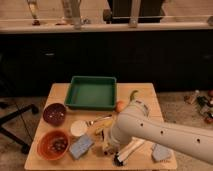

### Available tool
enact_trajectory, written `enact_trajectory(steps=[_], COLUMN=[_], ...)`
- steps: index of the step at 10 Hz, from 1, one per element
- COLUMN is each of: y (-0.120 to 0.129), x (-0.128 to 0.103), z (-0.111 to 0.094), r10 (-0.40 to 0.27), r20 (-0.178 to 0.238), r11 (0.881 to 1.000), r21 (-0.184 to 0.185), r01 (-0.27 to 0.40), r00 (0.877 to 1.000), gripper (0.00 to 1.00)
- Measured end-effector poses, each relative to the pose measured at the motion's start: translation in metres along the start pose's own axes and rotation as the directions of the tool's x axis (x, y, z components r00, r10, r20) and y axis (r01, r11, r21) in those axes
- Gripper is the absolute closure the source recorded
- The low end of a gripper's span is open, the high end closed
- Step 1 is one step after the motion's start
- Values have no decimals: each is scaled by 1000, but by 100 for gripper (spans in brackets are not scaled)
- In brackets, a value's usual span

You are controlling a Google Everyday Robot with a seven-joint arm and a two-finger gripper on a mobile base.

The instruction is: Place eraser in metal cup

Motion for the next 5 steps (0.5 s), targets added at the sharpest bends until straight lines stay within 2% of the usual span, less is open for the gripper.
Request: enact_trajectory(steps=[4,5], y=[0,1], x=[1,1], z=[4,4], r10=[-5,1], r20=[19,20], r11=[1000,1000], r21=[-16,-20], r01=[5,-1], r00=[1000,1000], gripper=[99,94])
